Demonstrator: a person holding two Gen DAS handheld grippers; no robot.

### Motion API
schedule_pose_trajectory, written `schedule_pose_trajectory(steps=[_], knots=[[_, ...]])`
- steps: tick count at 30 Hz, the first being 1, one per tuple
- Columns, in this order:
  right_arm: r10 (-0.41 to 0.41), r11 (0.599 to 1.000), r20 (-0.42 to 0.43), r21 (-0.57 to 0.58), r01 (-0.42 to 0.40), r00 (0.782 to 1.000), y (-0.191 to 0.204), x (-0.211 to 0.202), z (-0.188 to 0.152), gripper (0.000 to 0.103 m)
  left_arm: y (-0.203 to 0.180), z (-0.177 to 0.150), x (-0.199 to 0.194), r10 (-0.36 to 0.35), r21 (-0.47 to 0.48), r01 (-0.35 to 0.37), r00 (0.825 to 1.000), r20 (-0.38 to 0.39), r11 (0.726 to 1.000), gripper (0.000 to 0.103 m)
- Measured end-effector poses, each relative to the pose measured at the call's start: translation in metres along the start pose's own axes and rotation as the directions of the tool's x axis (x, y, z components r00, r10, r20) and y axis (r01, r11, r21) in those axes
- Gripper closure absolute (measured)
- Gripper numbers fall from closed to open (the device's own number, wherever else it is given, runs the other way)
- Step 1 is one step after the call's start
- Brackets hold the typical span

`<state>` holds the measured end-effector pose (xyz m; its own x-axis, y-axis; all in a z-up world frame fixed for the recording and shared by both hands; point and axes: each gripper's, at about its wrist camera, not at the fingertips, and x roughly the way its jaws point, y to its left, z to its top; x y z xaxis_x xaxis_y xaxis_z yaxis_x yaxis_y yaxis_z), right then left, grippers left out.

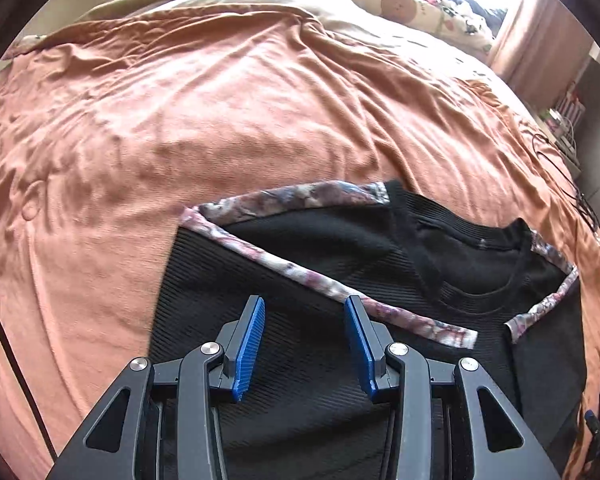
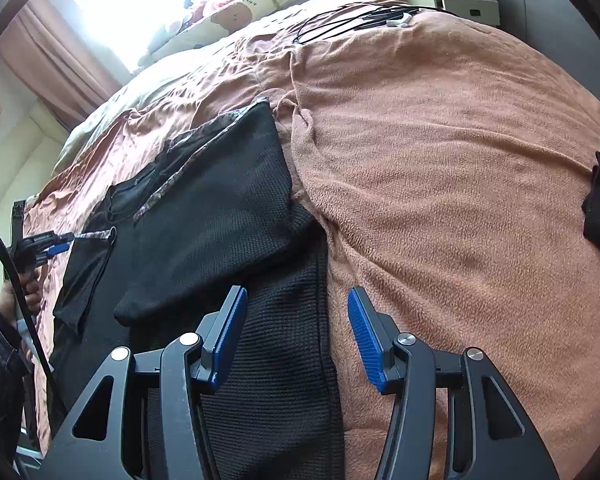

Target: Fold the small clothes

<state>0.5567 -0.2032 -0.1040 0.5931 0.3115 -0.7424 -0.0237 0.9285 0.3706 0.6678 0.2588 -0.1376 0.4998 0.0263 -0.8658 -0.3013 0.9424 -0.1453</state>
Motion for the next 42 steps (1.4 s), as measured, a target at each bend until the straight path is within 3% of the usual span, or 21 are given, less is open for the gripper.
schedule_pose_trajectory(steps=[10,22,23,24,27,29,33,39,42], knots=[[0.037,0.999,0.020,0.017,-0.037,0.999,0.010,-0.007,0.000,0.053,0.047,0.015,0.013,0.094,0.002,-0.094,0.996,0.007,0.996,0.059],[0.007,1.000,-0.002,0.016,-0.007,1.000,0.013,0.009,-0.002,0.053,0.067,0.018,0.049,0.057,0.029,-0.057,0.998,-0.017,0.998,0.060],[0.004,1.000,-0.001,0.013,-0.004,1.000,0.013,0.009,-0.002,0.053,0.067,0.019,0.050,0.052,0.034,-0.052,0.999,-0.008,0.998,0.067],[0.002,1.000,-0.001,0.013,-0.002,1.000,0.012,0.010,-0.002,0.053,0.068,0.020,0.051,0.042,0.041,-0.042,0.999,0.000,0.998,0.083],[-0.002,1.000,-0.002,0.018,0.002,1.000,0.011,0.011,-0.003,0.053,0.071,0.024,0.052,0.049,0.039,-0.049,0.999,0.014,0.998,0.098],[-0.005,1.000,-0.004,0.019,0.005,1.000,0.011,0.012,-0.004,0.053,0.075,0.025,0.051,0.078,0.039,-0.079,0.996,0.033,0.996,0.099],[-0.013,1.000,-0.017,0.015,0.013,1.000,0.012,0.013,-0.007,0.053,0.086,0.027,0.054,0.045,-0.005,-0.045,0.998,0.039,0.999,0.097],[-0.033,0.999,-0.033,0.022,0.033,0.999,0.009,0.003,-0.012,0.053,0.096,0.032,0.040,0.100,-0.049,-0.099,0.995,0.011,0.994,0.084],[-0.058,0.998,-0.027,0.019,0.058,0.998,0.010,-0.007,-0.016,0.053,0.099,0.024,0.019,0.074,-0.034,-0.074,0.997,0.014,0.997,0.076]])
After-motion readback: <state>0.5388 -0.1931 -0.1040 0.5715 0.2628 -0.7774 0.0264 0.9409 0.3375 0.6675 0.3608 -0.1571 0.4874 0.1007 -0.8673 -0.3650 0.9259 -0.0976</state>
